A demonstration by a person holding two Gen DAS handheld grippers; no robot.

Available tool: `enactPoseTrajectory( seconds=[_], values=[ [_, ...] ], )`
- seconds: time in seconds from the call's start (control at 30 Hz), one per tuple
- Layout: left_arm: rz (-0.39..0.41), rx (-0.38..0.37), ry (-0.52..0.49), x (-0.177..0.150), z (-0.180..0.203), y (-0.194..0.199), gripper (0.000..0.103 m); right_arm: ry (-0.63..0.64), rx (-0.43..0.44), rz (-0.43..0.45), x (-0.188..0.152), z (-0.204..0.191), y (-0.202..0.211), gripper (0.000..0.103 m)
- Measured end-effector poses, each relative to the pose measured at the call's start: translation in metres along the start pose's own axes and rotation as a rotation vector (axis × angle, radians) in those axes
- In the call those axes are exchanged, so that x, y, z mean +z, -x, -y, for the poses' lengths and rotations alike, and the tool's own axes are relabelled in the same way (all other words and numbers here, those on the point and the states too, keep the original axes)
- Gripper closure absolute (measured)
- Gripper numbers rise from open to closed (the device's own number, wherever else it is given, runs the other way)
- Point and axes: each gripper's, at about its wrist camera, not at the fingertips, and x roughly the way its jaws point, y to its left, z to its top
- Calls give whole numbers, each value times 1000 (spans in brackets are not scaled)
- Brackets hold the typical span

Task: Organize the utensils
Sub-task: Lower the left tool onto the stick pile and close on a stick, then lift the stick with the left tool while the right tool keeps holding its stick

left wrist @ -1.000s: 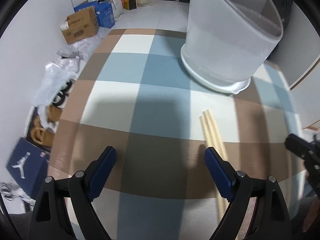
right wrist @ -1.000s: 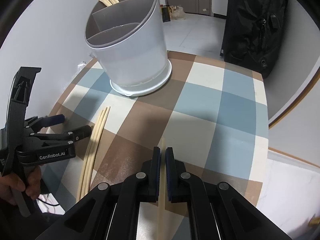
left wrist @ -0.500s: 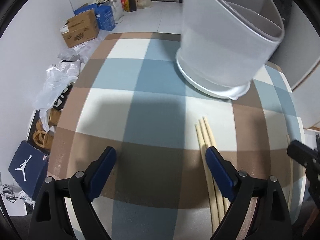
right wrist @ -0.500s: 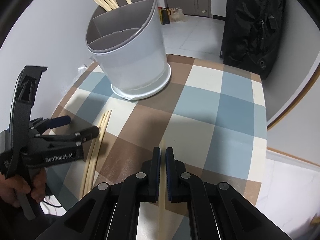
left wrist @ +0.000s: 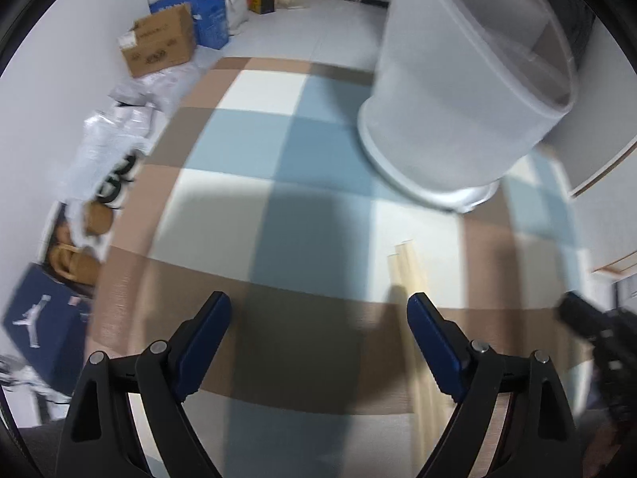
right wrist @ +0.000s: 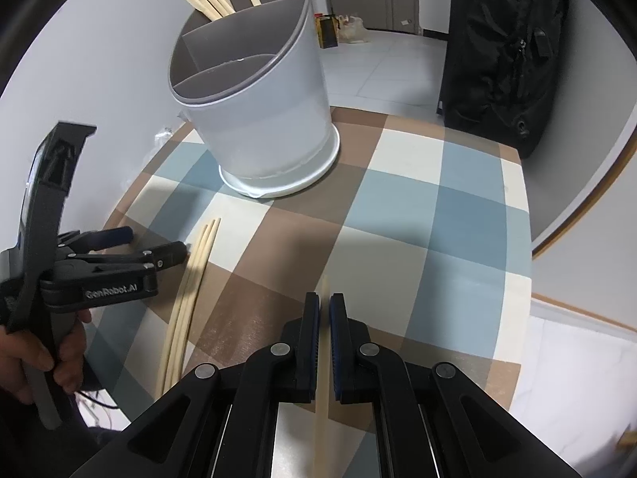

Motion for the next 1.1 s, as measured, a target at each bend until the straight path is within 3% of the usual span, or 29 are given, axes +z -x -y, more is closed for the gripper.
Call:
enactPoseTrajectory(
  seconds=[0.07,0.17,0.23,0.37,0.4,0.57,0.63,0.73,0.93,1.1],
  values=[
    [19,-9,-11,-1,4,3,16,2,3,5,0,-1,1,98],
    [-14,43,-64,-2,14,-11,16,0,2,5,0,0,1,98],
    [14,65,-85,-1,18,-10,16,-5,2,0,-1,1,0,98],
    [7,50,-82,3,10,-10,19,-12,4,5,-1,3,3,98],
    [14,49,-78,4,7,-9,23,-12,6,6,-1,3,3,98],
    [25,-27,-141,5,8,-5,65,-3,18,19,1,2,4,98],
    [32,-48,-151,4,8,-3,72,-3,25,34,0,4,2,98],
    [31,-16,-157,4,4,-4,98,-41,38,3,4,9,-6,98],
    [33,-65,-90,8,-6,-1,99,-43,65,44,14,6,-4,98],
    [-12,-175,-27,8,-4,0,98,-51,80,42,19,4,-10,98]
  ],
)
